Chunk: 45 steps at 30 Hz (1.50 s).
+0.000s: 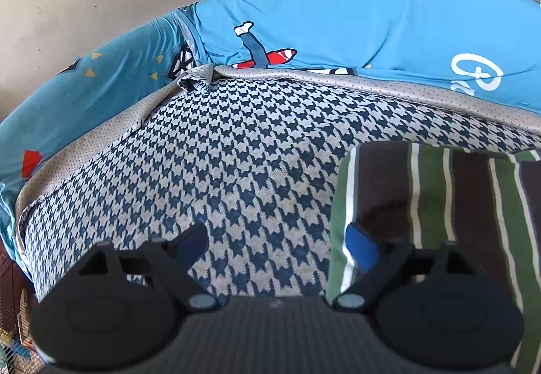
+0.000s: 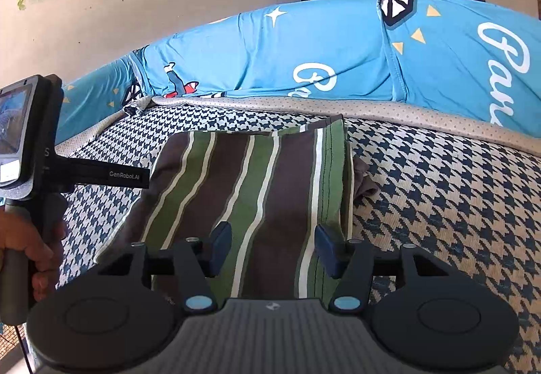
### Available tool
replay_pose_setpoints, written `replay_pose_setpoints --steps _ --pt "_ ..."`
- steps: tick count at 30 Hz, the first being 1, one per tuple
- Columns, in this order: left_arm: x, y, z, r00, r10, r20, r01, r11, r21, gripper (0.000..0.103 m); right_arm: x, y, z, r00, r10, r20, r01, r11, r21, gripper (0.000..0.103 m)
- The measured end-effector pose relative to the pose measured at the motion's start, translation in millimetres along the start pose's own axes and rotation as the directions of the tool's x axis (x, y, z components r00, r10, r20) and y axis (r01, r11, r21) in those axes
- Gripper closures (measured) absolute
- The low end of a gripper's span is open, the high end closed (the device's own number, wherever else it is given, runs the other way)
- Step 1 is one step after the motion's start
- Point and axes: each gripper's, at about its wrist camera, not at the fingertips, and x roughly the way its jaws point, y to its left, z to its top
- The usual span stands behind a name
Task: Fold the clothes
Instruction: 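Open both grippers and release the folded bundle on the bed, then withdraw both open grippers back from the folded bundle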
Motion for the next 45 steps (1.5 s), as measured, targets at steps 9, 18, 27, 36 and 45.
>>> replay_pose_setpoints --steps 9,18,27,36,45 --pt "-49 -4 -10 0.995 -0.097 0.0 0.097 0.995 0.027 0.005 -31 -9 -2 0.998 -0.05 -0.047 0.053 0.997 0.064 0.035" --pt "-92 0 -34 0.985 -0.17 -0.034 0.17 0.985 0.007 0.001 -58 -4 -5 0.992 -0.069 -0.11 0.08 0.993 0.091 0.02" --pt "-118 -2 -59 0.982 -0.184 -0.034 0.186 0.982 0.043 0.0 -78 3 -19 0.979 -0.114 -0.168 0.125 0.99 0.062 0.014" --pt "-135 4 -81 0.978 -0.203 -0.042 0.204 0.979 0.027 0.0 -96 11 -33 0.971 -0.151 -0.188 0.153 0.988 -0.002 0.013" --pt "-149 -7 -94 0.979 -0.201 -0.039 0.203 0.976 0.082 0.0 -119 17 -43 0.97 -0.159 -0.184 0.161 0.987 -0.004 0.013"
